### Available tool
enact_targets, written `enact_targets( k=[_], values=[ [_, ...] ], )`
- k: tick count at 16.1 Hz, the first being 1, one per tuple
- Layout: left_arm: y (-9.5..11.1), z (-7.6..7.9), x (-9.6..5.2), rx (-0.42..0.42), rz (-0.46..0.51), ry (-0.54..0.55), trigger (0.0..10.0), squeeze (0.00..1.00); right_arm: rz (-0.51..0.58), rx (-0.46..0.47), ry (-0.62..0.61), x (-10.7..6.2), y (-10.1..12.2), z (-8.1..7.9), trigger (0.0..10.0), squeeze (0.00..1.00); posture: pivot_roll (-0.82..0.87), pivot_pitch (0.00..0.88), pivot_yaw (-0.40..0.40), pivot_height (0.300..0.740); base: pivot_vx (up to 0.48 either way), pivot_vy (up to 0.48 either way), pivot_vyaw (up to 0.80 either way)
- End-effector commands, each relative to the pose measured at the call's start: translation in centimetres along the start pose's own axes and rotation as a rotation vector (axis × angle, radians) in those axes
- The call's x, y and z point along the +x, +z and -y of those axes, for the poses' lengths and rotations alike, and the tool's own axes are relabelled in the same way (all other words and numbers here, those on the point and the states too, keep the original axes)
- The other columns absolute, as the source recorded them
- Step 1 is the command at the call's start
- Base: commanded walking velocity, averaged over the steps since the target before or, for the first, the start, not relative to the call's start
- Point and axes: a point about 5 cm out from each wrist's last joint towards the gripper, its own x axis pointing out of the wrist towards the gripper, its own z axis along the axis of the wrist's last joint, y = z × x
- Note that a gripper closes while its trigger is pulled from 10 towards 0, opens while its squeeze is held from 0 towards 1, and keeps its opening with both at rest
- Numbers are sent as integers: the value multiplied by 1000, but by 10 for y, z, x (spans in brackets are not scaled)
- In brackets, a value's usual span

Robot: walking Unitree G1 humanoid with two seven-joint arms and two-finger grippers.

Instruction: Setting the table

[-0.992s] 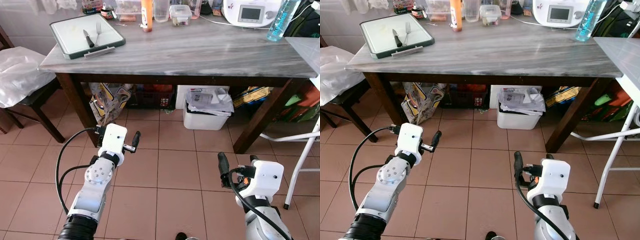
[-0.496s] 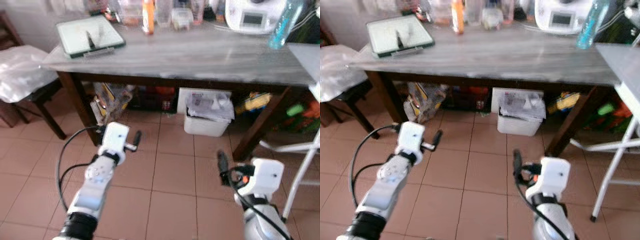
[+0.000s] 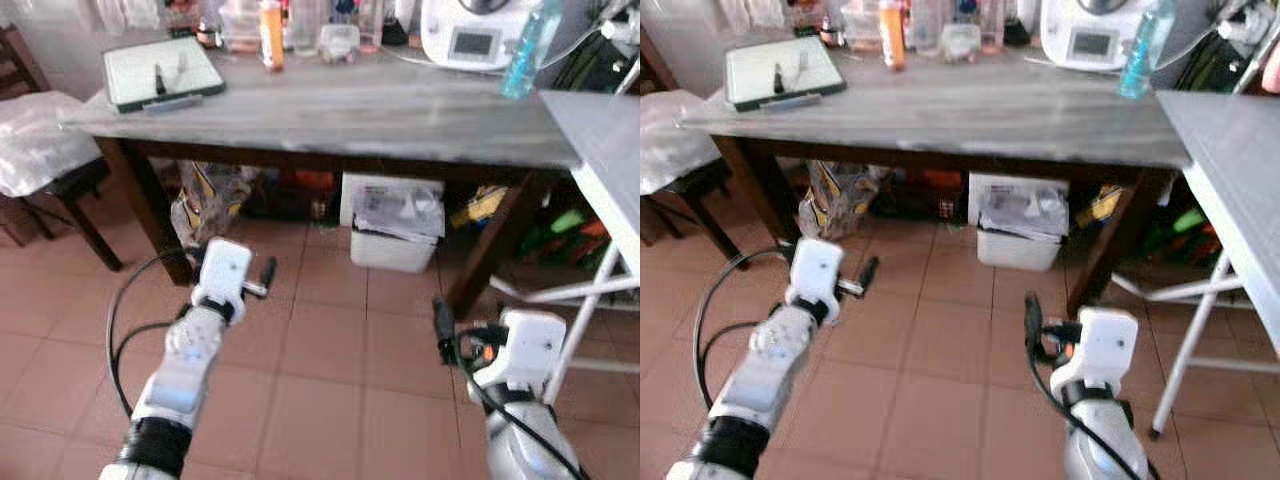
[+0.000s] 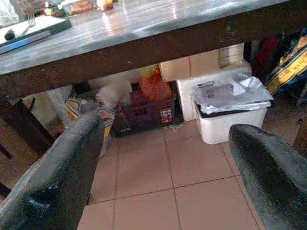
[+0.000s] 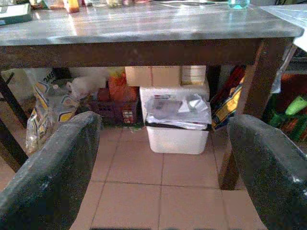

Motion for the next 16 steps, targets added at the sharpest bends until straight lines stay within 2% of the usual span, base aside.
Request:
enact_targets(
  k=[1, 9, 16],
  values=[
    [0, 11, 1, 0, 1, -30, 10000, 0, -9, -17, -20, -4, -1, 7, 10000, 0, 76, 120, 7, 740, 0, -326, 0],
    [-3, 15, -2, -15, -6, -35, 10000, 0, -8, -62, -20, -5, 1, 8, 10000, 0, 70, 128, -7, 740, 0, -328, 0],
    [5, 22, 3, -24, 23, -63, 10000, 0, 27, -100, -90, -5, 7, 19, 10000, 0, 58, 120, -4, 740, 0, -328, 0]
  ],
)
